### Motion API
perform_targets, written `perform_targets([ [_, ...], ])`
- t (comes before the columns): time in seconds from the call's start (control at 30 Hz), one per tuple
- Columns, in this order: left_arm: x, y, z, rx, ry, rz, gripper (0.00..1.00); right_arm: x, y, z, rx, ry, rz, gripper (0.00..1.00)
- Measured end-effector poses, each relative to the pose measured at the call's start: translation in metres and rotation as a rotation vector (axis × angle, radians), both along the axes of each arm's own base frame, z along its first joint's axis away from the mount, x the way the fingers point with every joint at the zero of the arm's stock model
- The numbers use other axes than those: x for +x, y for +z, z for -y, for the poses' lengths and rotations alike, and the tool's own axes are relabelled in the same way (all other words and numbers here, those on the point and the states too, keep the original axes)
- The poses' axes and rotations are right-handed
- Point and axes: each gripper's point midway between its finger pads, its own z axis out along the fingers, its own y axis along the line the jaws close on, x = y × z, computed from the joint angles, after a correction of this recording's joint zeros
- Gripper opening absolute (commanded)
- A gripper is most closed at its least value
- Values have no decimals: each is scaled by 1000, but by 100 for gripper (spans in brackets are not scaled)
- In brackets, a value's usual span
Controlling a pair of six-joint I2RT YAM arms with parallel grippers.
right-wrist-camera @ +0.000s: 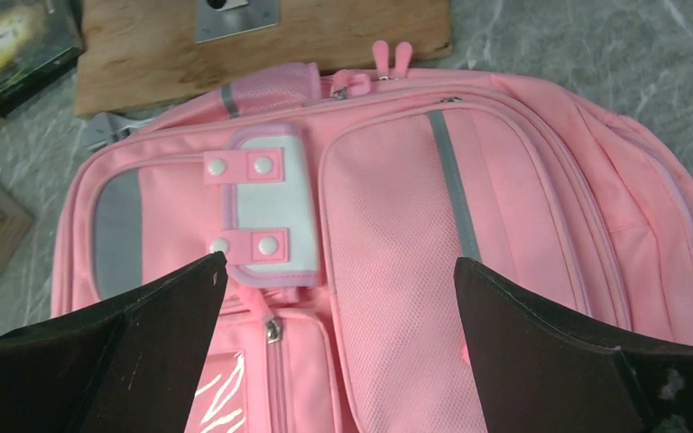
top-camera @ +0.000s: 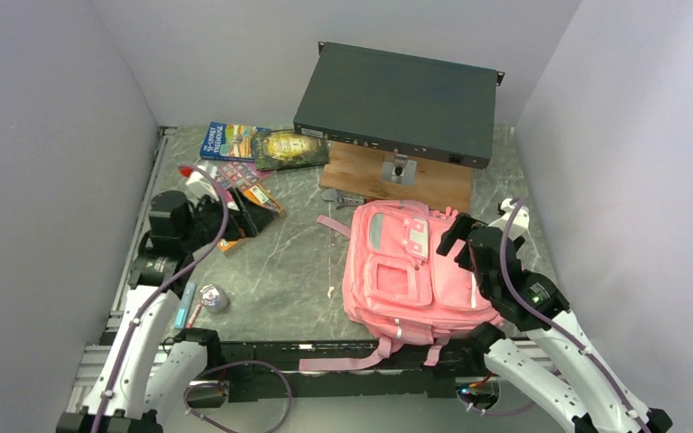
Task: Pack the student bag
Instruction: Adjust the student bag at the center of the board.
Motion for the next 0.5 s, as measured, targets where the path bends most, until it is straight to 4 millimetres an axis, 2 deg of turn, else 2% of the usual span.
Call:
perform_targets([
  [0.07, -7, -16, 20, -15, -77, -47, 99, 4, -8, 4, 5, -36, -12, 100],
  [0.17, -23, -26, 59, -20, -217, -79, 99, 13, -18, 14, 23, -100, -31, 100],
  [0.3, -38, -43, 111, 7, -369, -114, 99, 25, -36, 47, 72, -225, -65, 100],
  [0.33, -36, -52, 120, 26, -378, -141, 99, 25, -40, 53, 82, -243, -76, 100],
  [0.37, -43, -64, 137, 50, -420, -174, 99, 26, -43, 57, 89, -251, -85, 100],
  [0.43, -46, -84, 156, 94, -448, -236, 100, 28, -44, 57, 102, -234, -93, 100],
  [0.5, -47, -106, 177, 143, -470, -294, 96, 31, -46, 52, 111, -201, -102, 100],
])
